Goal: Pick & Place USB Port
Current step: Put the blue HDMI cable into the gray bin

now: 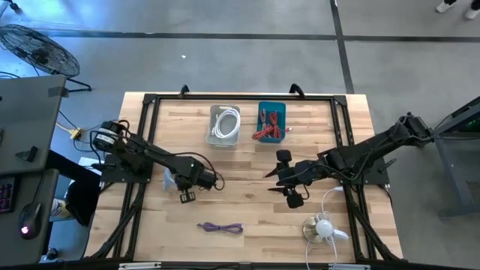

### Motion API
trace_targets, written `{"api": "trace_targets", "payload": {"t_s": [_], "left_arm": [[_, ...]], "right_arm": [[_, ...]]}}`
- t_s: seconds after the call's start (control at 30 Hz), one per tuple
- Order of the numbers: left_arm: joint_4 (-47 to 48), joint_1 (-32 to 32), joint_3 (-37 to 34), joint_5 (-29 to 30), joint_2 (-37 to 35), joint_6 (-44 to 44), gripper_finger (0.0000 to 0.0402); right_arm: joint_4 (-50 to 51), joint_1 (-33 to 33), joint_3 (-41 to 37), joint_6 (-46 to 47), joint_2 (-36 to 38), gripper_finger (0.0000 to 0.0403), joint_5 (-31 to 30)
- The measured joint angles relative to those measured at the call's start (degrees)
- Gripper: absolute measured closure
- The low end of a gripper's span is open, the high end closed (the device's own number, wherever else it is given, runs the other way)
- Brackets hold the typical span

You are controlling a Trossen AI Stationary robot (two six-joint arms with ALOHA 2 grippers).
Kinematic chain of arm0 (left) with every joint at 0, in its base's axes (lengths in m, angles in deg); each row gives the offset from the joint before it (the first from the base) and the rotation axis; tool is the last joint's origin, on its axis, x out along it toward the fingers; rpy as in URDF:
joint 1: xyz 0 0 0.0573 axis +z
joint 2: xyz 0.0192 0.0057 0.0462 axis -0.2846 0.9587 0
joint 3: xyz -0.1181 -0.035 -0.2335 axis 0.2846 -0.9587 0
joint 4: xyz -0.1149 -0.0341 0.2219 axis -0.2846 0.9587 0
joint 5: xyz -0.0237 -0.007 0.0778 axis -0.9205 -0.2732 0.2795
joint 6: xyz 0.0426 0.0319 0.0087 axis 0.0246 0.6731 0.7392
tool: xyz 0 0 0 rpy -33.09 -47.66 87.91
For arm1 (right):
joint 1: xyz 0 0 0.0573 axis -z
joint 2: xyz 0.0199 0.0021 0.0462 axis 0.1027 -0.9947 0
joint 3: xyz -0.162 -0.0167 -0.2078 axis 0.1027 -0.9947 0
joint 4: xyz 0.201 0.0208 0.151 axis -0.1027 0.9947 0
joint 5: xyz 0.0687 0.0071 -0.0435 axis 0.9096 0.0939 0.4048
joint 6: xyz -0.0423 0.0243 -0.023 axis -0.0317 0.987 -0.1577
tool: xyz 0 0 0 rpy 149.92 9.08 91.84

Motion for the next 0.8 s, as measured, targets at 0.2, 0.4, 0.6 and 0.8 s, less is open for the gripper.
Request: {"api": "trace_targets", "payload": {"t_s": [0.2,0.4,0.6,0.8], "left_arm": [[10.86,-0.02,8.38,7.31,-3.24,0.07,0.0371],[19.64,0.41,20.47,20.66,-6.94,3.33,0.0371],[18.2,3.9,28.76,32.43,-12.18,13.94,0.0371],[5.33,10.99,28.84,33.65,-19.43,30.55,0.0371]], "right_arm": [[-0.04,-0.02,0.0,0.02,0.0,0.0204,0.2],[-0.48,-0.02,0.0,0.15,0.0,0.0204,0.2],[-1.02,-0.55,0.0,0.17,0.14,0.0204,-0.09],[-1.2,-2.31,0.0,0.11,2.33,0.0204,-2.88]]}}
